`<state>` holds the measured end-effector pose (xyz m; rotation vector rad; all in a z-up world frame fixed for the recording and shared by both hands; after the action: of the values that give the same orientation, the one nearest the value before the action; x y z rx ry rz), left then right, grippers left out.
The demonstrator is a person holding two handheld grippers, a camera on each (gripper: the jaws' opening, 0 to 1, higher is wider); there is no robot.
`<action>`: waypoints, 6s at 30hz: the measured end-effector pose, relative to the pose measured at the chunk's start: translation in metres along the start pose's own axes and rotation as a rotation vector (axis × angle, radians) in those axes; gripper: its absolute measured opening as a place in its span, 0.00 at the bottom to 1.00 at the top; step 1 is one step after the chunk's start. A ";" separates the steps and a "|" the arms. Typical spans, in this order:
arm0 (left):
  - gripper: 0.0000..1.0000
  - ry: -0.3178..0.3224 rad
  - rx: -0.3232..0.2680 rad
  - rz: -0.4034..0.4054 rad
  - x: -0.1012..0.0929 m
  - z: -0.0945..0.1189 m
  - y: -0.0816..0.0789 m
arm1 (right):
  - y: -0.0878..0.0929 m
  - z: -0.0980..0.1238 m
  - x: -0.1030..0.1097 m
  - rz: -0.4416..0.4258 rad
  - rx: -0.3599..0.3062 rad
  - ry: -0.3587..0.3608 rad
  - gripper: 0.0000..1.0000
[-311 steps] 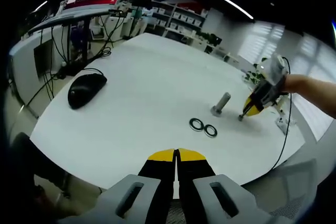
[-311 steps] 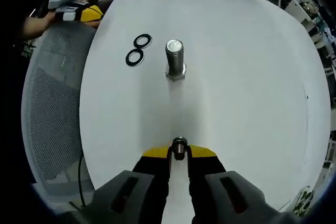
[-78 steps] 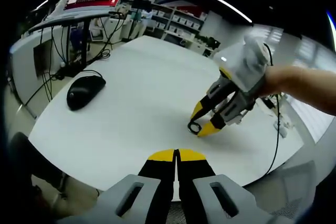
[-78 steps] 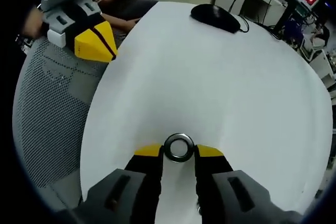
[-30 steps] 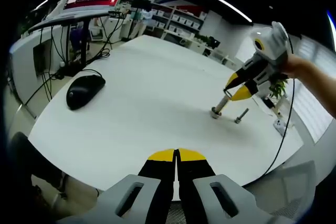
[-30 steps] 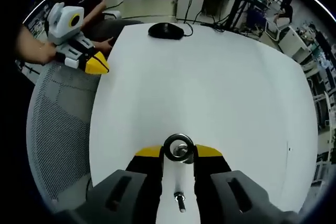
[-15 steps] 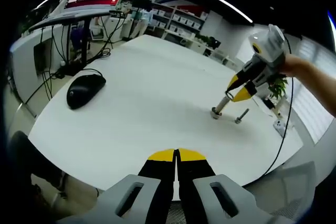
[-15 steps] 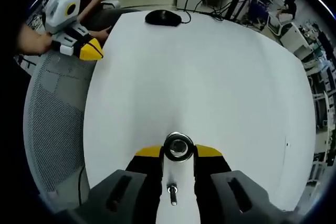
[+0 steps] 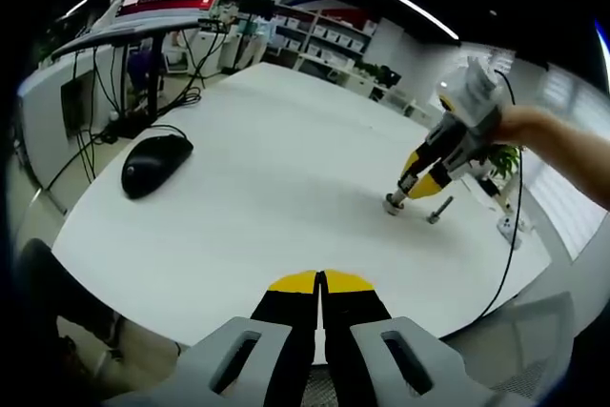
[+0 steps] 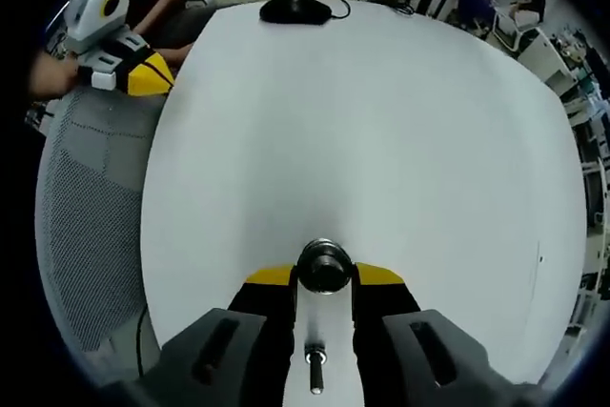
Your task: Place the washer onto the threaded stud by aligning its center hole with the stud, sliding it down to the base, and recovering from edge contact or off-axis alignment until the washer reaches the visible bottom stop.
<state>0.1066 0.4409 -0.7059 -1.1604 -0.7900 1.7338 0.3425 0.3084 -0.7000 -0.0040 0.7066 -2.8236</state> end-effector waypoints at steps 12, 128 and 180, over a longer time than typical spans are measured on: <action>0.00 -0.001 0.001 0.000 -0.001 0.000 0.000 | 0.008 -0.004 0.009 -0.013 -0.074 0.004 0.25; 0.06 0.021 0.012 0.098 -0.016 0.007 0.001 | 0.185 0.114 0.212 -0.856 -0.690 0.713 0.47; 0.06 0.014 0.020 0.106 -0.013 0.007 0.002 | 0.190 0.103 0.216 -0.868 -0.525 0.519 0.44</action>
<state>0.1022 0.4276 -0.7004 -1.2177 -0.7124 1.8143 0.1804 0.0495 -0.7092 0.4482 1.9528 -3.3166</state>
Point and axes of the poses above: the point that each gripper's makers call its tool centre point, and the gripper's own axes: z roughly backward along the fingers, x roughly to its left, y roughly out of its underside, the point moved 7 cm from there along z, roughly backward along the fingers, and after that the axes turned 14 degrees about -x, right-handed, at the moved point
